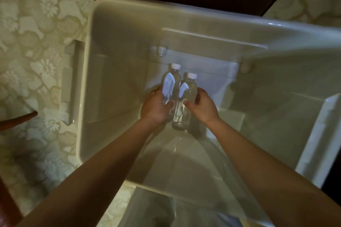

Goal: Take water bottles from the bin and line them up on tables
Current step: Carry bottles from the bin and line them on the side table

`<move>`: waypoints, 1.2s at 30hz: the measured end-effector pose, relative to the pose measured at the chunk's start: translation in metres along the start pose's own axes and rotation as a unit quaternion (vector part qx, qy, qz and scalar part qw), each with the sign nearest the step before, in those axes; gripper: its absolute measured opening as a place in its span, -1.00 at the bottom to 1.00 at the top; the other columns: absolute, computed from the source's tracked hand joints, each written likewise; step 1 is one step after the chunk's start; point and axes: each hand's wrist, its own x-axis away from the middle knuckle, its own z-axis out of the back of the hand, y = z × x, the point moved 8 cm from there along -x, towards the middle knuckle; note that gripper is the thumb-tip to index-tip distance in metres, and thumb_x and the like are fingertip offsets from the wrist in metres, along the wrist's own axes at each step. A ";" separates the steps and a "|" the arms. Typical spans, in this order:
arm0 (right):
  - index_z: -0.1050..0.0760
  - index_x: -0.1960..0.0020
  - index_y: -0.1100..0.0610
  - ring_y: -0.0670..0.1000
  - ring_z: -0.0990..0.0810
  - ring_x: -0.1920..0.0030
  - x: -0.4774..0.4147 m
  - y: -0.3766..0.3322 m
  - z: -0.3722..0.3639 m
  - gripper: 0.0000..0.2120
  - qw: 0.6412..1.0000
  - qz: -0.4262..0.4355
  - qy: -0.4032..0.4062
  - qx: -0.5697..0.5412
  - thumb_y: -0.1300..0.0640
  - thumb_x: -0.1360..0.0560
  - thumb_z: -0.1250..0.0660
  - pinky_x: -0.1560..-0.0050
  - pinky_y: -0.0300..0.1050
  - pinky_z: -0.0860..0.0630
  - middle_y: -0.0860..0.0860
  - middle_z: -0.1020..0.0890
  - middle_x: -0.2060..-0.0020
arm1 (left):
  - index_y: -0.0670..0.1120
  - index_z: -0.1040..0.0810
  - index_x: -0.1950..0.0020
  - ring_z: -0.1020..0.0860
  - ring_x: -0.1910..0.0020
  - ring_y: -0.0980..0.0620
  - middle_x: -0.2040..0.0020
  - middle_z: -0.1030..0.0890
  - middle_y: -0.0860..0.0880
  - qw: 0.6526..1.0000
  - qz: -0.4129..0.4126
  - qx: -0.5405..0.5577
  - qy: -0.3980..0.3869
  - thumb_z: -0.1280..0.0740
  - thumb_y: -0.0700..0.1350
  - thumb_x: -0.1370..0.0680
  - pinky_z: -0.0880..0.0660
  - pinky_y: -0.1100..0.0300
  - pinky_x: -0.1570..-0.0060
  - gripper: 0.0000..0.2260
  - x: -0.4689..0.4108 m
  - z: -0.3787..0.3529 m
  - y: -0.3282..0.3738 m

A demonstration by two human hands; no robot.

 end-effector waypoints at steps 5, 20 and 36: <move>-0.48 -0.29 0.13 0.01 -0.61 -0.04 -0.004 0.004 0.003 -0.46 0.999 -0.008 0.026 -0.040 0.03 -0.39 -0.55 0.05 -0.21 -0.40 0.01 -0.65 -0.08 | 0.01 -0.45 -0.28 -0.58 -0.04 -0.05 -0.13 -0.59 -0.03 0.995 0.034 0.090 -0.009 -0.41 0.06 -0.48 -0.49 0.12 0.06 -0.59 -0.006 -0.007 -0.002; -0.47 -0.35 0.04 0.02 -0.65 0.00 -0.003 0.011 0.000 -0.30 0.985 -0.057 0.056 -0.151 0.10 -0.25 -0.63 -0.09 0.02 -0.62 0.00 -0.66 -0.01 | -0.10 -0.38 -0.24 -0.50 0.03 0.02 0.01 -0.47 0.07 0.980 0.099 0.170 -0.027 -0.47 0.03 -0.48 -0.45 0.13 -0.01 -0.55 -0.012 0.002 -0.009; -0.53 -0.33 -0.02 -0.01 -0.68 0.03 0.135 -0.100 0.050 -0.36 0.972 0.016 0.065 -0.223 0.21 -0.28 -0.57 0.05 -0.10 -0.63 0.05 -0.65 0.02 | -0.05 -0.46 -0.08 -0.53 0.08 0.13 0.07 -0.51 0.09 0.921 -0.012 0.386 0.055 -0.57 -0.11 -0.39 -0.50 0.31 0.11 -0.62 0.121 0.131 0.028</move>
